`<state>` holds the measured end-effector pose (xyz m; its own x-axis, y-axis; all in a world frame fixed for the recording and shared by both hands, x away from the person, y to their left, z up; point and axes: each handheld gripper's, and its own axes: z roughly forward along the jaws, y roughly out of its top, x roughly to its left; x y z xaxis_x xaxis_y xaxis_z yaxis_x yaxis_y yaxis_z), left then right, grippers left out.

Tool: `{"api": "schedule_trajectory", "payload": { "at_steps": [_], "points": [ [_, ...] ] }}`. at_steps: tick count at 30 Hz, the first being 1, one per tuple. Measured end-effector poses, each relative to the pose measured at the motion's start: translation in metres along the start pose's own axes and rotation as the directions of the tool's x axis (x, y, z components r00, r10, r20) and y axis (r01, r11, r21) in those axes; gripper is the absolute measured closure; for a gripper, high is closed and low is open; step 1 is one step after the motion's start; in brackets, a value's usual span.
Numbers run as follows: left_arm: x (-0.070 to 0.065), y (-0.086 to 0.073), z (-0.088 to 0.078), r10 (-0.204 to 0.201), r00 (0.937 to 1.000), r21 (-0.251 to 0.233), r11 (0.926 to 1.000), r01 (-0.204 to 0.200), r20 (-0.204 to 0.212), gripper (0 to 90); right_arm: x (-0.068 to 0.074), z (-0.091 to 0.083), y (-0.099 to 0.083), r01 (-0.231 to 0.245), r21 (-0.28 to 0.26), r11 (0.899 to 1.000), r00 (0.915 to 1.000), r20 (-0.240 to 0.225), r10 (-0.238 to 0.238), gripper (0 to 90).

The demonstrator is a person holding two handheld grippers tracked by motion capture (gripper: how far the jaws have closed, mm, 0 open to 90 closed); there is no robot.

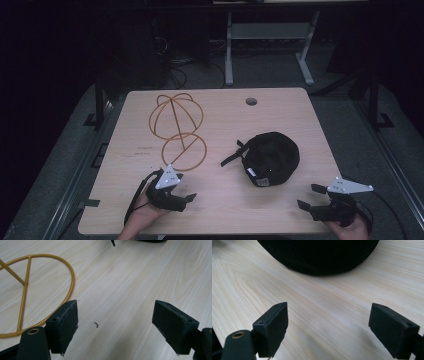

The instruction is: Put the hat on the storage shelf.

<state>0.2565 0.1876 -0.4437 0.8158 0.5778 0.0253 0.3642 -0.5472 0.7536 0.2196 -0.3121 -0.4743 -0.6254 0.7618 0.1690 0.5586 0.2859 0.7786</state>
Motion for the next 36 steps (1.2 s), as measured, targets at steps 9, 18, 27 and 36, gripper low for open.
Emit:
{"api": "schedule_trajectory", "payload": {
  "at_steps": [9,18,27,36],
  "points": [
    [-0.001,0.003,-0.003,-0.006,0.9998,-0.019,0.9998,0.006,0.021,20.2,0.001,0.001,0.000,-0.006,0.003,1.000,1.0000,-0.003,0.006,15.3],
    [-0.014,0.022,-0.003,0.013,0.9969,-0.032,0.9994,-0.011,0.077,19.9,0.006,0.003,0.006,0.012,-0.014,1.000,0.9998,-0.015,-0.012,15.3],
    [-0.028,0.051,-0.001,0.075,0.9920,-0.041,0.9966,-0.071,0.102,19.6,0.006,0.002,0.005,0.006,-0.017,1.000,0.9999,-0.015,-0.006,15.3],
    [-0.039,0.077,0.004,0.143,0.9817,-0.049,0.9893,-0.138,0.126,18.5,0.005,0.001,0.004,-0.008,-0.022,1.000,0.9999,-0.011,0.008,15.3]
  ]
}}
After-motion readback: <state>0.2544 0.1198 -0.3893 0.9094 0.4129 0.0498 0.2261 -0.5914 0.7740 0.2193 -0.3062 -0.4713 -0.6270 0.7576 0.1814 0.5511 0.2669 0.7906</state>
